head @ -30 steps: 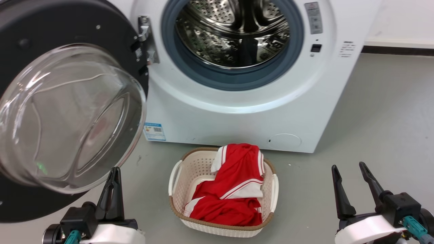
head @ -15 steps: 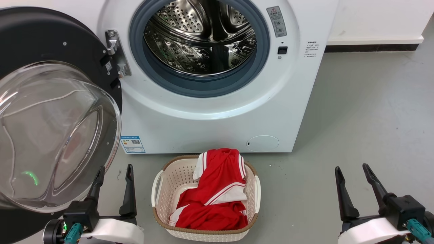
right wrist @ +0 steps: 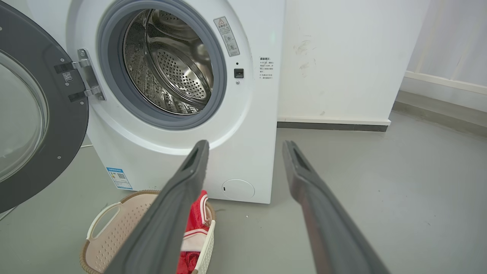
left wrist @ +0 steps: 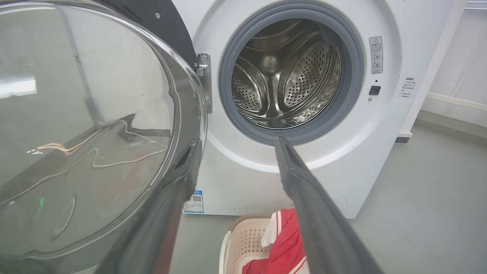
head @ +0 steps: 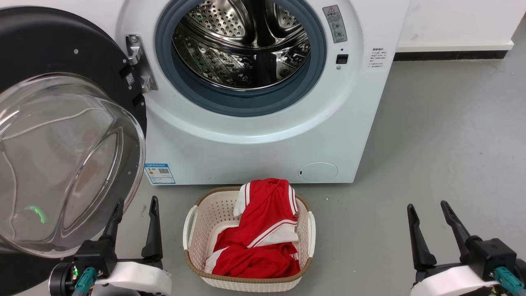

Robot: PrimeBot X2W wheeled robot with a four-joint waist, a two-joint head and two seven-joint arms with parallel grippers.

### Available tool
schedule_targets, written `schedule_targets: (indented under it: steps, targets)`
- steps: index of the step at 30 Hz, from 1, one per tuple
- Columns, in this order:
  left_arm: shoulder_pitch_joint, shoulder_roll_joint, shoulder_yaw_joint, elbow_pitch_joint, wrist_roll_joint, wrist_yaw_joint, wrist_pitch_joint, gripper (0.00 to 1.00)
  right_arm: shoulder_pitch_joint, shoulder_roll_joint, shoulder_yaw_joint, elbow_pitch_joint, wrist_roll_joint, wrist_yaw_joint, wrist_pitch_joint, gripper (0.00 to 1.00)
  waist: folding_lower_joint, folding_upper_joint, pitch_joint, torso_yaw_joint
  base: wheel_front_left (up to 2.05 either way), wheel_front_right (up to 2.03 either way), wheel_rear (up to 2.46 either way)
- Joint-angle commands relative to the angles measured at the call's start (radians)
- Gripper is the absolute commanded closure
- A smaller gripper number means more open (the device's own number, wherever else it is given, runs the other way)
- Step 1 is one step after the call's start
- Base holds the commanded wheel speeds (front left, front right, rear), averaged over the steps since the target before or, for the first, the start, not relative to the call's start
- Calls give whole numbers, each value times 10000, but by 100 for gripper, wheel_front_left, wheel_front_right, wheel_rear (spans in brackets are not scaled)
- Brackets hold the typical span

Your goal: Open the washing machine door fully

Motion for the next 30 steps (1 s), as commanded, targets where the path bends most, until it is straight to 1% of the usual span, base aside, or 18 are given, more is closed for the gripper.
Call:
schedule_targets:
  steps: [1,8,12,13,16,30]
  targets:
    - [-105,-21,47,18,59,-43,-22,0,-73,18,5,36,6,-7,-57,0,1,0,0,-5,0,0,0]
    - [-27,-130,60,-52,120,-9,-23,0,-101,18,13,89,44,-7,-74,0,1,0,-3,-24,0,0,0]
    - [-47,-96,69,-30,216,-10,-23,0,-146,18,26,108,61,-7,-94,0,1,0,31,-25,0,0,0]
    - [14,-100,38,15,176,-41,2,100,-5,0,22,120,19,0,-54,100,1,0,31,-26,0,0,0]
    - [-1,-148,89,245,-58,-66,115,100,81,2,73,251,261,2,-60,100,1,0,32,-25,0,0,0]
    - [-199,-295,318,399,-2705,-298,804,100,-343,-173,62,654,3364,1,323,100,1,0,30,-7,0,0,0]
